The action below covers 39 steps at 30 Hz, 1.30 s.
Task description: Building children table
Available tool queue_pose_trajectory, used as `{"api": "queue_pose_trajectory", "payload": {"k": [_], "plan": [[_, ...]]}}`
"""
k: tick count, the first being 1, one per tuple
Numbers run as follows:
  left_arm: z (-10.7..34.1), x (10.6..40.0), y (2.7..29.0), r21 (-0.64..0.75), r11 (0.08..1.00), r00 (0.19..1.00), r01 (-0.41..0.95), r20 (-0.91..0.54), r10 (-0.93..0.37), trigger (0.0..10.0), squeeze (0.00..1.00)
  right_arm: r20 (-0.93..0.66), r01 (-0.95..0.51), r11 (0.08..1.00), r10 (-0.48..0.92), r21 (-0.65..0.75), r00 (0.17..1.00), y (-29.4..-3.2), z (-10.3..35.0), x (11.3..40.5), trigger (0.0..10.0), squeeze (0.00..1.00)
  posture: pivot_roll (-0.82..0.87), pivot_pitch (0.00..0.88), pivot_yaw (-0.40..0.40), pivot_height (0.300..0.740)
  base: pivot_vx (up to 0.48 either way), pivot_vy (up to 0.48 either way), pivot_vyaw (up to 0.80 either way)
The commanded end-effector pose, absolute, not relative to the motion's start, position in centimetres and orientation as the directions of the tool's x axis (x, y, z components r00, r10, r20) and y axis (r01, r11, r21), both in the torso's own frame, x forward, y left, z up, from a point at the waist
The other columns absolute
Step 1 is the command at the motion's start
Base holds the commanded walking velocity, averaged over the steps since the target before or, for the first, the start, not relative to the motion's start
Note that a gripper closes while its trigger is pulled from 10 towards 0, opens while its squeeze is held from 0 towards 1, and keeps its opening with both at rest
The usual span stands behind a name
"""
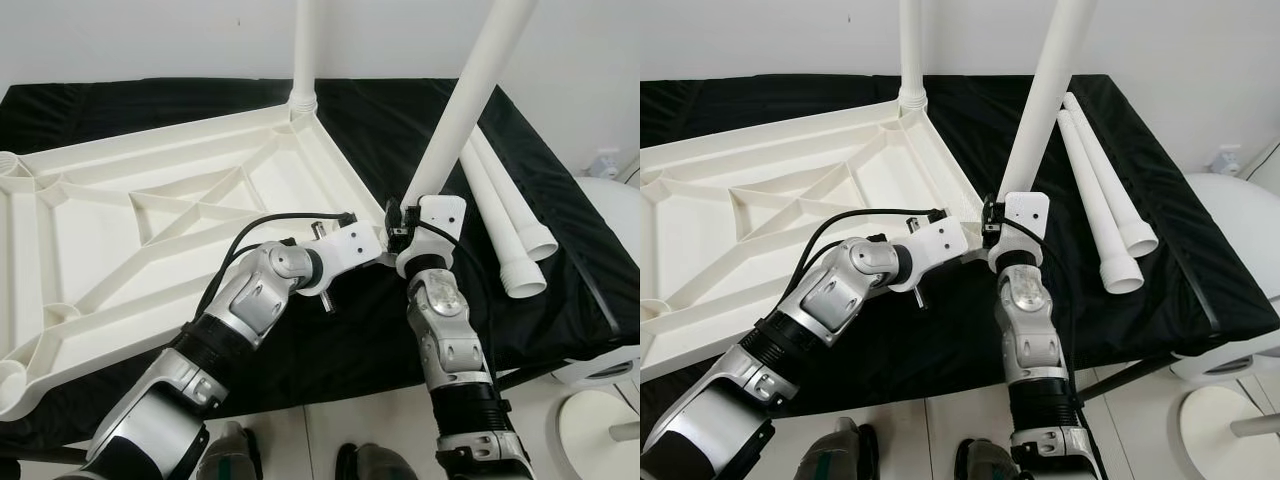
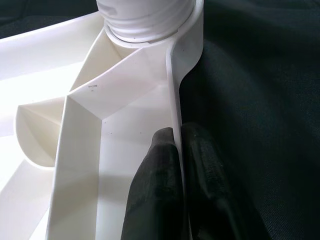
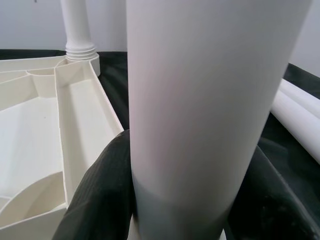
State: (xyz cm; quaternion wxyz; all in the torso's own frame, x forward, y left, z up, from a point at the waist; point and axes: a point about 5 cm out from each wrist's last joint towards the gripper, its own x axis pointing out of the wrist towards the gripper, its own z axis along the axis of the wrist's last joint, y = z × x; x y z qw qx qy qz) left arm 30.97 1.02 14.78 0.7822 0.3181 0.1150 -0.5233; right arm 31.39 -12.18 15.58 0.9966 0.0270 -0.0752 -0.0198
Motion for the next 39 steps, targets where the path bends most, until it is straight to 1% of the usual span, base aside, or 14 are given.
{"api": "queue_pose_trajectory", "payload": {"k": [1, 3, 4, 5, 18, 20, 22, 25, 26, 29, 31, 34, 35, 39], "plan": [[15.5, 29.9, -0.9, 0.39, 0.172, 0.359, 0.905, -0.48, -0.801, 10.0, 0.0, 0.103, 0.058, 0.997, -0.063, 0.055, 0.993, -12.4, 14.8, 31.3, 10.0, 0.0, -0.04, 0.077, -0.041, 0.74, 0.0, 0.0, 0.0], [15.5, 29.9, -0.8, 0.39, 0.172, 0.359, 0.905, -0.479, -0.801, 10.0, 0.0, 0.098, 0.062, 0.996, -0.068, 0.064, 0.993, -12.6, 14.7, 31.3, 10.0, 0.0, -0.04, 0.076, -0.043, 0.74, 0.0, 0.0, 0.0], [15.6, 29.9, -0.8, 0.39, 0.173, 0.36, 0.905, -0.479, -0.8, 10.0, 0.0, 0.097, 0.066, 0.996, -0.072, 0.065, 0.993, -12.6, 14.7, 31.3, 10.0, 0.19, -0.03, 0.076, -0.043, 0.74, 0.0, 0.0, 0.0], [15.6, 29.9, -0.8, 0.39, 0.175, 0.361, 0.904, -0.479, -0.8, 10.0, 0.0, 0.095, 0.058, 0.995, -0.065, 0.083, 0.993, -12.5, 14.7, 31.2, 10.0, 1.0, -0.03, 0.075, -0.045, 0.74, 0.0, 0.0, 0.0], [15.5, 29.9, -0.8, 0.391, 0.176, 0.363, 0.903, -0.479, -0.8, 10.0, 0.0, 0.118, 0.027, 0.994, -0.039, 0.102, 0.992, -12.7, 15.1, 31.1, 10.0, 1.0, -0.04, 0.065, -0.049, 0.74, 0.0, 0.0, 0.0], [15.5, 29.9, -0.8, 0.392, 0.175, 0.363, 0.903, -0.478, -0.8, 10.0, 0.0, 0.127, 0.0, 0.994, -0.014, 0.109, 0.992, -12.9, 15.2, 31.1, 10.0, 1.0, -0.04, 0.062, -0.049, 0.74, 0.0, 0.0, 0.0], [15.4, 29.9, -0.9, 0.393, 0.172, 0.361, 0.903, -0.479, -0.8, 10.0, 0.0, 0.106, -0.096, 0.991, 0.086, 0.096, 0.991, -13.7, 14.8, 31.5, 10.0, 1.0, -0.04, 0.057, -0.047, 0.74, 0.0, 0.0, 0.0], [15.4, 29.9, -0.9, 0.394, 0.169, 0.359, 0.904, -0.48, -0.801, 10.0, 0.0, 0.093, -0.116, 0.99, 0.109, 0.076, 0.99, -14.2, 14.5, 31.7, 10.0, 1.0, -0.04, 0.052, -0.046, 0.74, 0.0, 0.0, 0.0], [15.5, 29.9, -1.0, 0.395, 0.168, 0.358, 0.903, -0.479, -0.801, 10.0, 0.0, 0.08, -0.161, 0.985, 0.156, 0.059, 0.985, -14.7, 14.2, 31.9, 10.0, 0.0, -0.04, 0.047, -0.048, 0.74, 0.0, 0.0, 0.0], [15.6, 29.9, -1.0, 0.397, 0.169, 0.36, 0.902, -0.477, -0.802, 10.0, 0.0, 0.072, -0.247, 0.969, 0.245, 0.025, 0.967, -16.0, 14.0, 32.0, 10.0, 0.0, -0.04, 0.043, -0.05, 0.74, 0.0, 0.0, 0.0], [15.5, 30.0, -1.0, 0.399, 0.168, 0.361, 0.901, -0.477, -0.801, 10.0, 0.0, 0.052, -0.338, 0.94, 0.34, -0.043, 0.939, -16.8, 13.9, 31.9, 10.0, 0.0, -0.04, 0.039, -0.049, 0.74, 0.0, 0.0, 0.0], [15.5, 29.9, -1.0, 0.4, 0.168, 0.361, 0.901, -0.477, -0.801, 10.0, 0.0, 0.038, -0.376, 0.924, 0.378, -0.067, 0.925, -17.1, 13.9, 31.8, 10.0, 0.0, -0.04, 0.039, -0.049, 0.74, 0.0, 0.0, 0.0], [15.5, 29.9, -1.0, 0.399, 0.166, 0.359, 0.902, -0.478, -0.801, 10.0, 0.0, 0.019, -0.457, 0.883, 0.461, -0.107, 0.887, -18.0, 14.0, 31.5, 10.0, 0.0, -0.04, 0.037, -0.049, 0.74, 0.0, 0.0, 0.0], [15.5, 29.9, -1.0, 0.399, 0.165, 0.358, 0.902, -0.478, -0.802, 10.0, 0.0, 0.021, -0.488, 0.863, 0.495, -0.128, 0.869, -18.9, 14.4, 31.6, 10.0, 0.0, -0.04, 0.035, -0.048, 0.74, 0.0, 0.0, 0.0]]}}
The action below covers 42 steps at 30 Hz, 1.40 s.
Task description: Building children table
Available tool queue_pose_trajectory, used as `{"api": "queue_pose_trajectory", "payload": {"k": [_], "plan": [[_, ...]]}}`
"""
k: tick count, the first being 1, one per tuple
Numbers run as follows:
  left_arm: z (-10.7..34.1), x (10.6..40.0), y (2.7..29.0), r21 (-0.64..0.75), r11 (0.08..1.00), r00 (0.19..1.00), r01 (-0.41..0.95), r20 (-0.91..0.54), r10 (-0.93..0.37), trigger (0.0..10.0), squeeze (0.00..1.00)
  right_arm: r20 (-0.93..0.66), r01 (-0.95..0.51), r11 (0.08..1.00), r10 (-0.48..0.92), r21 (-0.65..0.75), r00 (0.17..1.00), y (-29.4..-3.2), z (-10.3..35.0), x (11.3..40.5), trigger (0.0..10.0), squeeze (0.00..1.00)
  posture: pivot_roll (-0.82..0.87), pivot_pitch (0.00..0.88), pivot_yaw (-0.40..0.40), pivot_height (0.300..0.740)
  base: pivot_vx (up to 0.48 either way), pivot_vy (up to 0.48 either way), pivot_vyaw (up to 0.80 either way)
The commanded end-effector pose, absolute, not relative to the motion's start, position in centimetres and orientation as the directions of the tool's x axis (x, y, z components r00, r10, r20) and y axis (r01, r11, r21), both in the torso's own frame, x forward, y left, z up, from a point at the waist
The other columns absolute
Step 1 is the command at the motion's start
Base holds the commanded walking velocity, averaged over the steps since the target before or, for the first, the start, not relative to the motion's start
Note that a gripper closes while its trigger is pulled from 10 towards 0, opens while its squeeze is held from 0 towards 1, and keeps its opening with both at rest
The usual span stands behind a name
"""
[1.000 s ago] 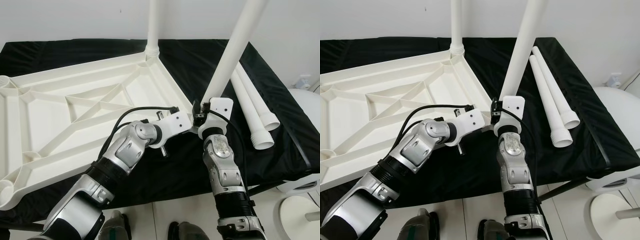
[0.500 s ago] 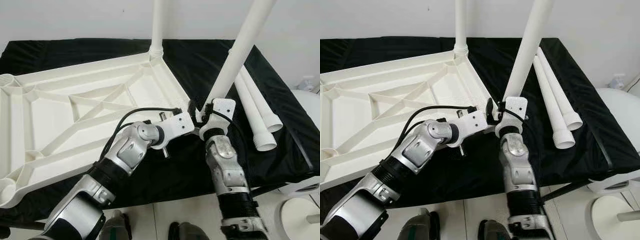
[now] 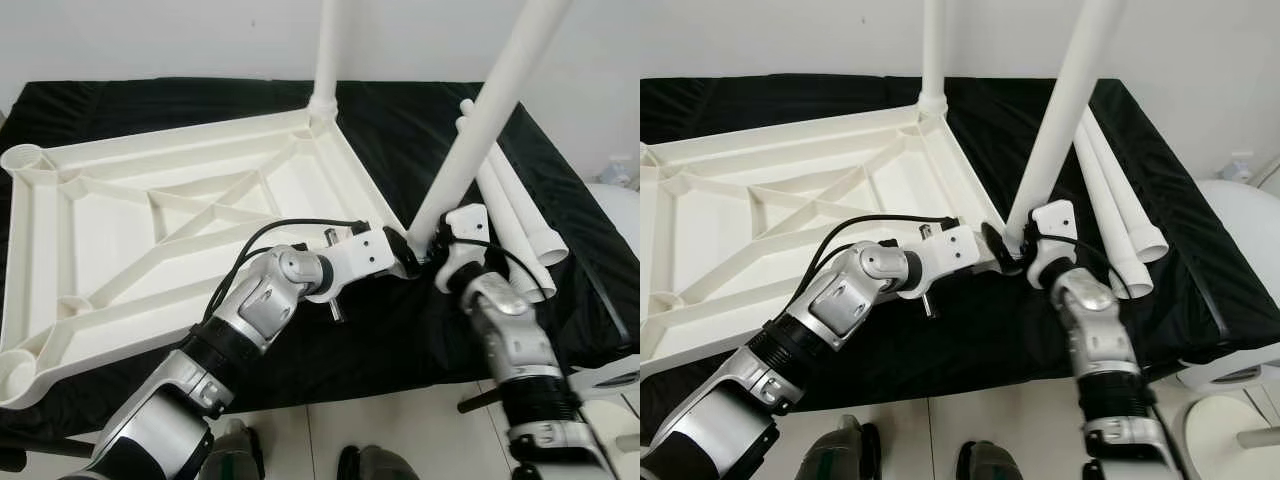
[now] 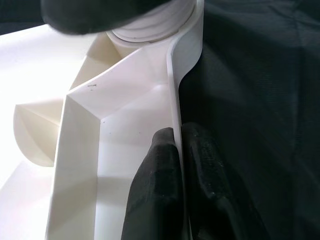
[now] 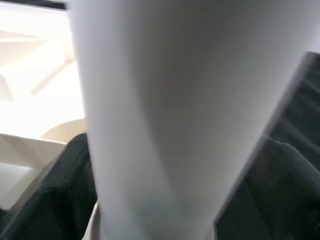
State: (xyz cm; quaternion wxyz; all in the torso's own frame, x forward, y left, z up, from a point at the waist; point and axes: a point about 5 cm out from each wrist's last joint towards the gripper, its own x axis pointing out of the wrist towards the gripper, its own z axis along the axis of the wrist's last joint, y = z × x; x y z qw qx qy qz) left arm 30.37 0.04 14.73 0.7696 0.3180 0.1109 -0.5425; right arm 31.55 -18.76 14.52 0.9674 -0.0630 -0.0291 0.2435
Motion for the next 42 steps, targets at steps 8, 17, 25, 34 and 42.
{"api": "queue_pose_trajectory", "payload": {"k": [8, 17, 25, 34, 42], "plan": [[15.6, 29.9, -1.1, 0.401, 0.162, 0.357, 0.901, -0.477, -0.803, 10.0, 0.0, -0.012, -0.591, 0.791, 0.597, -0.158, 0.802, -20.3, 15.0, 31.7, 10.0, 0.0, -0.04, 0.035, -0.045, 0.74, 0.0, 0.0, 0.0], [15.6, 29.9, -1.1, 0.402, 0.162, 0.357, 0.901, -0.477, -0.803, 10.0, 0.0, -0.039, -0.643, 0.747, 0.647, -0.168, 0.762, -21.3, 15.3, 32.0, 10.0, 0.0, -0.04, 0.039, -0.044, 0.74, 0.0, 0.0, 0.0], [15.6, 30.0, -0.9, 0.403, 0.163, 0.36, 0.901, -0.479, -0.801, 10.0, 0.0, -0.046, -0.674, 0.722, 0.676, -0.156, 0.735, -21.6, 15.1, 31.9, 1.9, 0.0, -0.04, 0.041, -0.041, 0.74, 0.0, 0.0, 0.0], [15.8, 30.1, -0.8, 0.405, 0.164, 0.362, 0.899, -0.48, -0.799, 10.0, 0.0, -0.032, -0.656, 0.741, 0.659, -0.144, 0.752, -21.7, 14.8, 32.0, 10.0, 0.0, -0.04, 0.048, -0.035, 0.74, 0.0, 0.0, 0.0], [15.8, 30.1, -0.7, 0.405, 0.164, 0.363, 0.899, -0.481, -0.798, 10.0, 0.0, -0.026, -0.656, 0.744, 0.658, -0.129, 0.752, -21.5, 14.6, 31.9, 10.0, 0.0, -0.04, 0.053, -0.033, 0.74, 0.0, 0.0, 0.0]]}}
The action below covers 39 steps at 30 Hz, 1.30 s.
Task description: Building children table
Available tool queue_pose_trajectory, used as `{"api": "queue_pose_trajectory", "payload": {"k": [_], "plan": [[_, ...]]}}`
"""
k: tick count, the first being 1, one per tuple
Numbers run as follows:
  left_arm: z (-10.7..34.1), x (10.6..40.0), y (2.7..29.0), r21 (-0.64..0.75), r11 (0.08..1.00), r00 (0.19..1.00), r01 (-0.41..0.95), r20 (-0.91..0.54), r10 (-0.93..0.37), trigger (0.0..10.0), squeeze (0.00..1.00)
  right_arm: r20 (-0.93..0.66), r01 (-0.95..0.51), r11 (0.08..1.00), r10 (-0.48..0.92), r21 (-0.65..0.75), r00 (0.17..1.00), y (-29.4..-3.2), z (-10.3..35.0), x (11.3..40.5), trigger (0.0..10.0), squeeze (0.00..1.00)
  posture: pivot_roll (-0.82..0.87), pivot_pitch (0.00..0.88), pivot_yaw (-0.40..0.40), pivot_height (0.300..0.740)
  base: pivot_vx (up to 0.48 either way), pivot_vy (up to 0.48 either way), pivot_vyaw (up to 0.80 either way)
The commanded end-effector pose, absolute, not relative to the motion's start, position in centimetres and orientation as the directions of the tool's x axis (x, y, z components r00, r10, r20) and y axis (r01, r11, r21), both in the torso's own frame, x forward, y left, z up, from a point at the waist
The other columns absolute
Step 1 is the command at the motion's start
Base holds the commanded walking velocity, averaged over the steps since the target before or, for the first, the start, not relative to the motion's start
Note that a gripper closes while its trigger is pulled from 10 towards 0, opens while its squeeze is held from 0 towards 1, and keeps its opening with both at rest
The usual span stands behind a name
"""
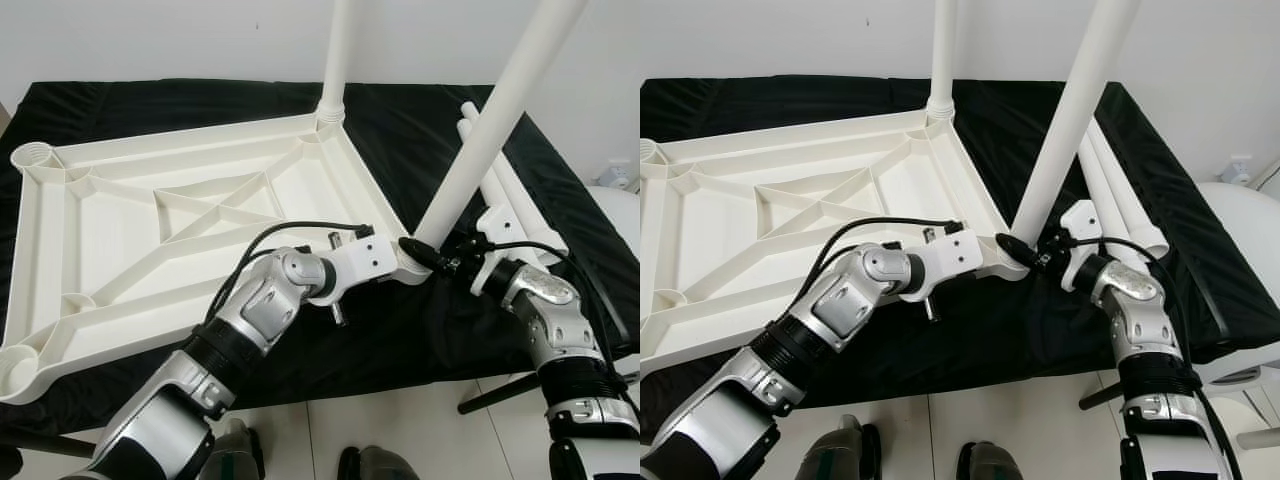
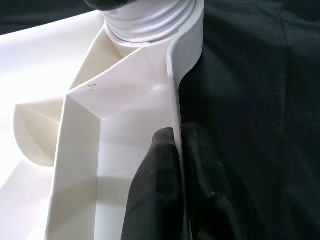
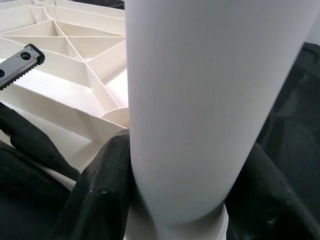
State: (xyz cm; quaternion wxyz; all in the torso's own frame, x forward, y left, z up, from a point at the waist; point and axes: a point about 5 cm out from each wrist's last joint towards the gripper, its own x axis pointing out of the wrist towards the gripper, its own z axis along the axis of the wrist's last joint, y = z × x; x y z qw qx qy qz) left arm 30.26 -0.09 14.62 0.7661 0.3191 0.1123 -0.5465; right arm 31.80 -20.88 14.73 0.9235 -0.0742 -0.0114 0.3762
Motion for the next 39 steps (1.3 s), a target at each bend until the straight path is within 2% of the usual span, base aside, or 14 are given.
{"api": "queue_pose_trajectory", "payload": {"k": [1, 3, 4, 7, 8, 9, 24, 28, 32, 34, 36, 39], "plan": [[15.8, 30.2, -0.7, 0.405, 0.166, 0.364, 0.899, -0.481, -0.798, 10.0, 0.0, -0.019, -0.654, 0.747, 0.657, -0.12, 0.754, -21.2, 14.6, 31.8, 10.0, 0.0, -0.04, 0.055, -0.034, 0.74, 0.0, 0.0, 0.0], [15.8, 30.2, -0.6, 0.405, 0.168, 0.365, 0.899, -0.482, -0.796, 10.0, 0.0, 0.003, -0.661, 0.744, 0.664, -0.093, 0.747, -20.8, 14.5, 31.5, 10.0, 0.0, -0.04, 0.058, -0.031, 0.74, 0.0, 0.0, 0.0], [15.8, 30.2, -0.6, 0.404, 0.169, 0.366, 0.899, -0.482, -0.796, 10.0, 0.0, 0.021, -0.656, 0.75, 0.659, -0.079, 0.751, -20.4, 14.5, 31.4, 0.0, 0.0, -0.04, 0.059, -0.03, 0.74, 0.0, 0.0, 0.0], [15.8, 30.2, -0.5, 0.403, 0.169, 0.366, 0.899, -0.483, -0.796, 10.0, 0.0, 0.041, -0.651, 0.756, 0.654, -0.074, 0.755, -20.0, 14.6, 31.2, 0.0, 0.0, -0.04, 0.06, -0.029, 0.74, 0.0, 0.0, 0.0], [15.8, 30.2, -0.5, 0.403, 0.169, 0.366, 0.899, -0.483, -0.796, 10.0, 0.0, 0.042, -0.642, 0.762, 0.647, -0.082, 0.762, -19.8, 14.7, 31.2, 7.6, 0.0, -0.04, 0.061, -0.03, 0.74, 0.0, 0.0, 0.0], [15.8, 30.2, -0.5, 0.403, 0.168, 0.365, 0.9, -0.482, -0.796, 10.0, 0.0, 0.046, -0.637, 0.766, 0.642, -0.086, 0.766, -19.6, 14.8, 31.2, 10.0, 0.0, -0.04, 0.061, -0.03, 0.74, 0.0, 0.0, 0.0], [15.8, 30.2, -0.5, 0.399, 0.168, 0.363, 0.901, -0.484, -0.796, 10.0, 0.0, 0.099, -0.528, 0.846, 0.533, -0.071, 0.841, -16.2, 15.3, 31.0, 10.0, 0.0, -0.04, 0.069, -0.031, 0.74, 0.0, 0.0, 0.0], [15.8, 30.1, -0.6, 0.399, 0.167, 0.362, 0.902, -0.484, -0.797, 10.0, 0.0, 0.14, -0.431, 0.902, 0.427, 0.0, 0.893, -14.3, 15.5, 30.9, 10.0, 0.0, -0.04, 0.069, -0.031, 0.74, 0.0, 0.0, 0.0], [15.8, 30.1, -0.6, 0.398, 0.167, 0.361, 0.902, -0.484, -0.797, 10.0, 0.0, 0.146, -0.371, 0.927, 0.361, 0.047, 0.921, -13.8, 15.4, 31.0, 10.0, 0.0, -0.04, 0.068, -0.032, 0.74, 0.0, 0.0, 0.0], [15.8, 30.1, -0.6, 0.398, 0.166, 0.36, 0.902, -0.484, -0.798, 10.0, 0.0, 0.15, -0.289, 0.952, 0.273, 0.1, 0.95, -13.2, 15.3, 31.0, 10.0, 0.0, -0.04, 0.068, -0.031, 0.74, 0.0, 0.0, 0.0], [15.8, 30.1, -0.6, 0.398, 0.166, 0.36, 0.902, -0.484, -0.798, 10.0, 0.0, 0.15, -0.289, 0.952, 0.273, 0.1, 0.95, -13.2, 15.3, 31.0, 10.0, 0.0, -0.04, 0.068, -0.031, 0.74, 0.0, 0.0, 0.0], [15.8, 30.1, -0.6, 0.397, 0.165, 0.359, 0.903, -0.484, -0.798, 10.0, 0.0, 0.153, -0.212, 0.969, 0.192, 0.129, 0.969, -12.7, 15.2, 31.0, 10.0, 0.0, -0.03, 0.065, -0.034, 0.74, 0.0, 0.0, 0.0]]}}
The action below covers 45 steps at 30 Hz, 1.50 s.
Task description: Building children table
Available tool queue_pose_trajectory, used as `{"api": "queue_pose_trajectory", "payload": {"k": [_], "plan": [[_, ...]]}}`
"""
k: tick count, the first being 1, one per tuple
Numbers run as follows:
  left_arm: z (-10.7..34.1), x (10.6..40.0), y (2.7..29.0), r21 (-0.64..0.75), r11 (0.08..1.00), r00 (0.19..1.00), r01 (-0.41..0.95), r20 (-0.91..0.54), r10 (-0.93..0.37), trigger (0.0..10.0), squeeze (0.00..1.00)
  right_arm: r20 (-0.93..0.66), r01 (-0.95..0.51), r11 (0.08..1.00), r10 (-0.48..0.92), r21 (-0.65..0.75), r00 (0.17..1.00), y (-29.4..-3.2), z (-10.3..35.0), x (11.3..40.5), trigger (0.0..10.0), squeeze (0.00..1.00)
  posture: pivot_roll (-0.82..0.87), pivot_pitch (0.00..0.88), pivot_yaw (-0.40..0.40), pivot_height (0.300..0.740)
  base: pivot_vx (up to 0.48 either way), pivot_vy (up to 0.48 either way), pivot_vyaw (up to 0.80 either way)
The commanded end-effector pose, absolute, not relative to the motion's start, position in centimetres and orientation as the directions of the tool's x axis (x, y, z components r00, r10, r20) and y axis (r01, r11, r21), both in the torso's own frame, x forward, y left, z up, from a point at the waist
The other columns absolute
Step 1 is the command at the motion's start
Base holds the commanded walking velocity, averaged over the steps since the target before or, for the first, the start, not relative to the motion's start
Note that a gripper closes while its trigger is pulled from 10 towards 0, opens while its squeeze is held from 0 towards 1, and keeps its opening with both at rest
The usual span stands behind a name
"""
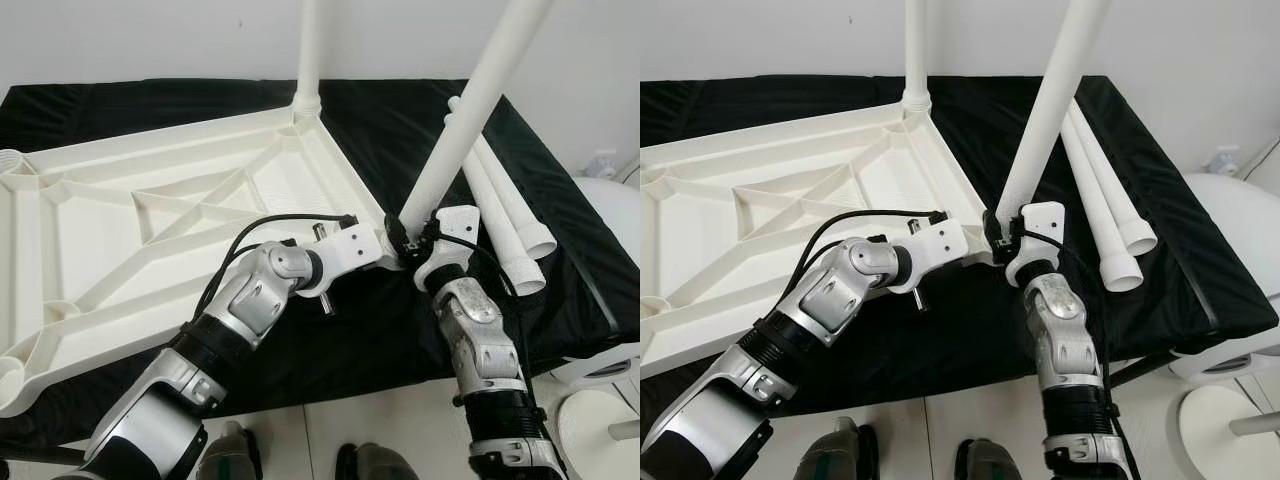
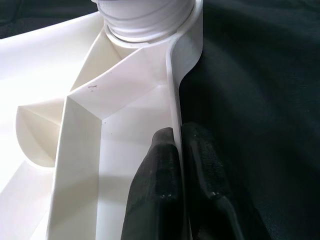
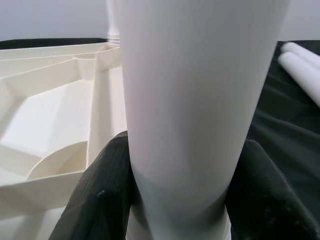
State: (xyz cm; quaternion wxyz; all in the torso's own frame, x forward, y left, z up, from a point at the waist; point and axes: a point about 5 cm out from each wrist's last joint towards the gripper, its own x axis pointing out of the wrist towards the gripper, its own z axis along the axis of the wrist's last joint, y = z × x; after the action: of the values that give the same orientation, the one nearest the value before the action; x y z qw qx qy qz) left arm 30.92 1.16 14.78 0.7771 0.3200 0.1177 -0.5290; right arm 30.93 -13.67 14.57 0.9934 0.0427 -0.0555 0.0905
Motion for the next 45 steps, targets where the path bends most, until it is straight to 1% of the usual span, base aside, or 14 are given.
{"api": "queue_pose_trajectory", "payload": {"k": [1, 4, 13, 14, 18, 19, 25, 30, 31, 37, 39, 41, 44, 45], "plan": [[15.7, 30.1, -0.7, 0.397, 0.165, 0.359, 0.903, -0.484, -0.798, 10.0, 0.0, 0.151, -0.181, 0.974, 0.16, 0.137, 0.976, -12.6, 15.1, 31.0, 10.0, 0.0, -0.03, 0.065, -0.034, 0.74, 0.0, 0.0, 0.0], [15.7, 30.0, -0.7, 0.397, 0.163, 0.357, 0.903, -0.484, -0.799, 10.0, 0.0, 0.145, -0.092, 0.986, 0.071, 0.141, 0.987, -12.1, 14.9, 31.0, 10.0, 0.0, -0.03, 0.058, -0.041, 0.74, 0.0, 0.0, 0.0], [15.7, 30.0, -0.8, 0.398, 0.163, 0.357, 0.903, -0.482, -0.801, 10.0, 0.0, 0.143, -0.05, 0.989, 0.03, 0.137, 0.989, -11.3, 15.1, 30.8, 10.0, 0.0, -0.03, 0.05, -0.05, 0.74, 0.0, 0.0, 0.0], [15.6, 29.9, -0.9, 0.398, 0.163, 0.356, 0.903, -0.481, -0.801, 10.0, 0.0, 0.142, -0.047, 0.989, 0.026, 0.142, 0.99, -11.3, 15.1, 30.8, 10.0, 0.71, -0.03, 0.049, -0.051, 0.74, 0.0, 0.0, 0.0], [15.6, 29.9, -0.9, 0.398, 0.162, 0.356, 0.903, -0.481, -0.801, 10.0, 0.0, 0.148, -0.054, 0.987, 0.032, 0.149, 0.988, -11.5, 15.2, 30.8, 10.0, 0.71, -0.03, 0.046, -0.054, 0.74, 0.0, 0.0, 0.0], [15.6, 29.8, -0.9, 0.397, 0.163, 0.356, 0.903, -0.481, -0.801, 10.0, 0.0, 0.156, -0.058, 0.986, 0.034, 0.155, 0.987, -11.5, 15.2, 30.7, 10.0, 1.0, -0.02, 0.044, -0.057, 0.74, 0.0, 0.0, 0.0], [15.5, 29.8, -0.9, 0.395, 0.164, 0.355, 0.904, -0.481, -0.801, 10.0, 0.0, 0.172, -0.084, 0.987, 0.059, 0.137, 0.983, -11.7, 15.3, 30.5, 10.0, 1.0, -0.03, 0.04, -0.058, 0.74, 0.0, 0.0, 0.0], [15.5, 29.7, -1.0, 0.394, 0.162, 0.353, 0.905, -0.48, -0.804, 10.0, 0.0, 0.175, -0.179, 0.975, 0.155, 0.131, 0.972, -12.0, 15.1, 30.3, 10.0, 1.0, -0.03, 0.036, -0.058, 0.74, 0.0, 0.0, 0.0], [15.5, 29.7, -1.1, 0.395, 0.162, 0.353, 0.905, -0.479, -0.804, 10.0, 0.0, 0.175, -0.238, 0.962, 0.213, 0.135, 0.961, -12.3, 15.0, 30.2, 10.0, 0.0, -0.03, 0.035, -0.058, 0.74, 0.0, 0.0, 0.0], [15.5, 29.7, -1.1, 0.396, 0.162, 0.354, 0.904, -0.477, -0.805, 10.0, 0.0, 0.189, -0.358, 0.928, 0.335, 0.103, 0.923, -13.6, 15.0, 30.2, 10.0, 0.0, -0.03, 0.036, -0.059, 0.74, 0.0, 0.0, 0.0], [15.5, 29.7, -1.1, 0.396, 0.162, 0.354, 0.904, -0.477, -0.805, 10.0, 0.0, 0.189, -0.358, 0.928, 0.335, 0.103, 0.923, -13.6, 15.0, 30.2, 10.0, 0.0, -0.03, 0.036, -0.059, 0.74, 0.0, 0.0, 0.0], [15.5, 29.8, -1.1, 0.395, 0.162, 0.353, 0.904, -0.477, -0.805, 10.0, 0.0, 0.171, -0.425, 0.904, 0.411, 0.051, 0.895, -14.9, 14.9, 30.4, 10.0, 0.0, -0.04, 0.038, -0.056, 0.74, 0.0, 0.0, 0.0], [15.5, 29.8, -1.1, 0.395, 0.162, 0.353, 0.904, -0.477, -0.805, 10.0, 0.0, 0.16, -0.447, 0.894, 0.438, 0.023, 0.885, -15.5, 14.9, 30.5, 10.0, 0.0, -0.04, 0.038, -0.056, 0.74, 0.0, 0.0, 0.0], [15.5, 29.8, -1.1, 0.396, 0.162, 0.353, 0.904, -0.477, -0.805, 10.0, 0.0, 0.149, -0.475, 0.88, 0.471, -0.003, 0.87, -16.5, 15.0, 30.7, 10.0, 0.0, -0.04, 0.039, -0.054, 0.74, 0.0, 0.0, 0.0]]}}
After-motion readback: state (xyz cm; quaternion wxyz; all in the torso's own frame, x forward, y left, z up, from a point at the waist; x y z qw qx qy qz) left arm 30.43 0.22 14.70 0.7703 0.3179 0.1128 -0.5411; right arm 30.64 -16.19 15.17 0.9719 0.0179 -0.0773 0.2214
